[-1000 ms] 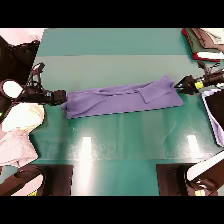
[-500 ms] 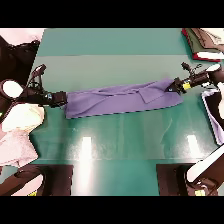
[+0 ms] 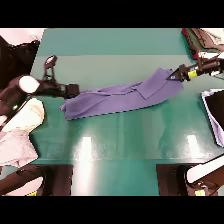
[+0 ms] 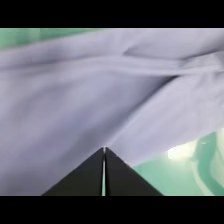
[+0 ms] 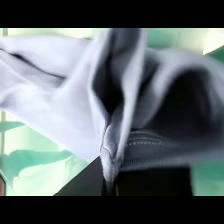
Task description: Fold the shirts.
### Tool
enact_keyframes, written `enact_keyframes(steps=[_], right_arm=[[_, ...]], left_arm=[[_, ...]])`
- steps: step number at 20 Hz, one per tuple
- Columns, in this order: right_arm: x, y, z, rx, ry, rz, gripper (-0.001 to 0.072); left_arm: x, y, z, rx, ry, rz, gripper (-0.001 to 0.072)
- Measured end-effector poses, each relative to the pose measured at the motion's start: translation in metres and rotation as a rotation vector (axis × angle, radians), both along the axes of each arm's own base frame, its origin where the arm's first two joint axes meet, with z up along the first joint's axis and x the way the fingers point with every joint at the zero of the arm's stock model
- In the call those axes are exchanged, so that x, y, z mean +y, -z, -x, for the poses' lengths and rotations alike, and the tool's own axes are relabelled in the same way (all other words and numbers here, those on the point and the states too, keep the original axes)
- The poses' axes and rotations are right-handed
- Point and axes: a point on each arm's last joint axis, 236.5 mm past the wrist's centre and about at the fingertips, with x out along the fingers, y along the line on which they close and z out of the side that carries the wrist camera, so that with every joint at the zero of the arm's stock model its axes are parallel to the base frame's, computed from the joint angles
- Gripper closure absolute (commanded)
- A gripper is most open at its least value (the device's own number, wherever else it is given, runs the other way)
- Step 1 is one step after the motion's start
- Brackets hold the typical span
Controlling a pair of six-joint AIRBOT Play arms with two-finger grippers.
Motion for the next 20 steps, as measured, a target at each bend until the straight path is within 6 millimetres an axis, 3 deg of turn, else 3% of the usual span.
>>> enact_keyframes(steps=[6,9,11,16,20], right_arm=[[0.072,-0.095,0.015,-0.174,-0.112,0.027,0.0698],[0.114,-0.131,0.023,-0.261,-0.185,0.028,0.0698],[0.141,-0.148,0.031,-0.303,-0.229,0.021,0.0698],[0.188,-0.159,0.049,-0.335,-0.309,0.002,0.0698],[0.207,-0.160,0.058,-0.340,-0.341,-0.010,0.0698]], left_arm=[[-0.111,0.033,-0.045,0.008,0.197,-0.003,0.0683],[-0.162,0.057,-0.055,0.019,0.270,0.000,0.0683],[-0.184,0.072,-0.054,0.038,0.303,0.006,0.0682],[-0.203,0.095,-0.054,0.070,0.323,0.014,0.0683],[-0.197,0.092,-0.060,0.072,0.315,0.015,0.0683]])
